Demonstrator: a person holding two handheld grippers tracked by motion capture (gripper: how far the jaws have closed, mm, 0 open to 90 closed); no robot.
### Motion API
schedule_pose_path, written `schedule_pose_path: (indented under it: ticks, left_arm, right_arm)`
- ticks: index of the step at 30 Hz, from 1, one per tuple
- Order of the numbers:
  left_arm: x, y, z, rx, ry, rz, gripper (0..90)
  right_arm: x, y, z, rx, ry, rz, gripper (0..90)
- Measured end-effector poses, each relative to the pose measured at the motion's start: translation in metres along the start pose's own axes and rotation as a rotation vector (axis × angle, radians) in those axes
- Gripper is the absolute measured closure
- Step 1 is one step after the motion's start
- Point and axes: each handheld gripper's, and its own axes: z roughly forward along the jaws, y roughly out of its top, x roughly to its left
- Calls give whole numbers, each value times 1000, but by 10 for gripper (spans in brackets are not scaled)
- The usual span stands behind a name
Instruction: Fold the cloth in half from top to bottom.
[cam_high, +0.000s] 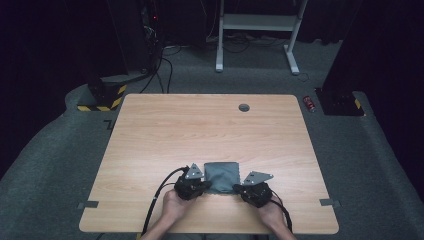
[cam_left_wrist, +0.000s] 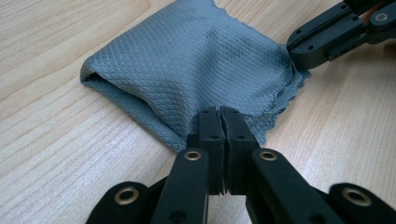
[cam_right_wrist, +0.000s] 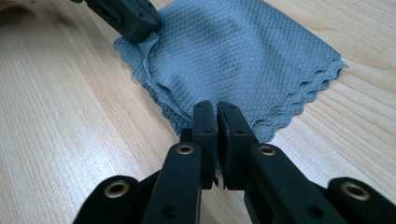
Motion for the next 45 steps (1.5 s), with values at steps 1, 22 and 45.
schedule_pose_path:
  ticks: [1,22,45]
  left_arm:
    - [-1,0,0,0,4,3,879]
    - [0,12,-14,-70,31,-18,748]
    - [-3,-12,-7,23,68,8,564]
  right_arm:
    - [0,0,0,3,3,0,838]
    - [-5,10,-12,-69,9,50,813]
    - [-4,-9,-4,4,-15,40,802]
